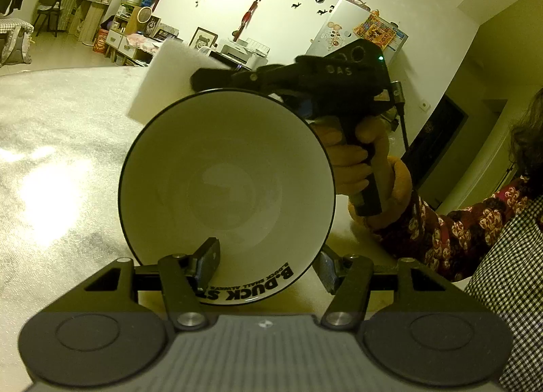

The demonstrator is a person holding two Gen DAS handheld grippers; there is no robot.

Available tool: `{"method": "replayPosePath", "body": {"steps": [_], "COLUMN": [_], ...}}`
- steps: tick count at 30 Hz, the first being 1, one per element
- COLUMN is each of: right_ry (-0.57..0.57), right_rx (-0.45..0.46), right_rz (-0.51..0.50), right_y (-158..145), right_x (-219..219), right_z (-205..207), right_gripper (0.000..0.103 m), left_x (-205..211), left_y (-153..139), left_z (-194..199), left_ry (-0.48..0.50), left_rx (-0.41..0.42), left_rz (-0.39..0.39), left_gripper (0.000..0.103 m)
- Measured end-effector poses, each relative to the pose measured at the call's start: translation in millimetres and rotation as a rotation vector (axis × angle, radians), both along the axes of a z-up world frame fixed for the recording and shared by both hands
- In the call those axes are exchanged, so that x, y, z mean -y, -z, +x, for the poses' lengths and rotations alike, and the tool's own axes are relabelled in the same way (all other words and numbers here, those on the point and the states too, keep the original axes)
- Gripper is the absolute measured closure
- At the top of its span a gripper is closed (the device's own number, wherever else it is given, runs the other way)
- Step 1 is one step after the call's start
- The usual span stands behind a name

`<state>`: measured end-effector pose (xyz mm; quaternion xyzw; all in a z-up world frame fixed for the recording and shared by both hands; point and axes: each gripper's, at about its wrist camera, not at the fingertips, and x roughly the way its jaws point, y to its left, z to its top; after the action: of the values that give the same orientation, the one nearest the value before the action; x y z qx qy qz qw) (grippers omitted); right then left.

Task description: Clean bowl

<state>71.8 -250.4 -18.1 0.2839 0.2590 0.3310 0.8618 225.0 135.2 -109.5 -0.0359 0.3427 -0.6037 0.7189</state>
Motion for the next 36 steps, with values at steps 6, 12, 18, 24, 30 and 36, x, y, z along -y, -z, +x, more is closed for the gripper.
{"method": "replayPosePath", "body": {"steps": [6,12,18,24,30,36], "right_ry": [-0.024,-0.021,-0.007,-0.021,-0.05,-0.113], "right_rx": [0.053,0.032,-0.033,-0.024,-0.015,0.023], "right_rz": [0.054,0.041,-0.015,-0.029,-0.036,-0.038], "right_y": [-11,-6,6,5,3,-5], "right_x": [8,6,0,-2,-3,-4], "right_z": [-7,-2,7,4,3,-4], "right_gripper": [0.083,0.083,0.083,0.082,0.082,0.081], "left_x": [0,-1,0,1,1,11], "left_y": [0,0,-2,-9,-23,-16], "left_z": [1,0,-1,-6,-6,-22], "left_ry": [0.001,0.0,0.0,0.002,0.001,0.001], "left_rx": [-0.001,-0.002,0.003,0.029,0.012,-0.002], "left_rz": [-0.001,-0.001,0.001,-0.02,-0.075,0.045], "left_gripper": [0.041,0.041,0.041,0.041,0.041,0.041]}}
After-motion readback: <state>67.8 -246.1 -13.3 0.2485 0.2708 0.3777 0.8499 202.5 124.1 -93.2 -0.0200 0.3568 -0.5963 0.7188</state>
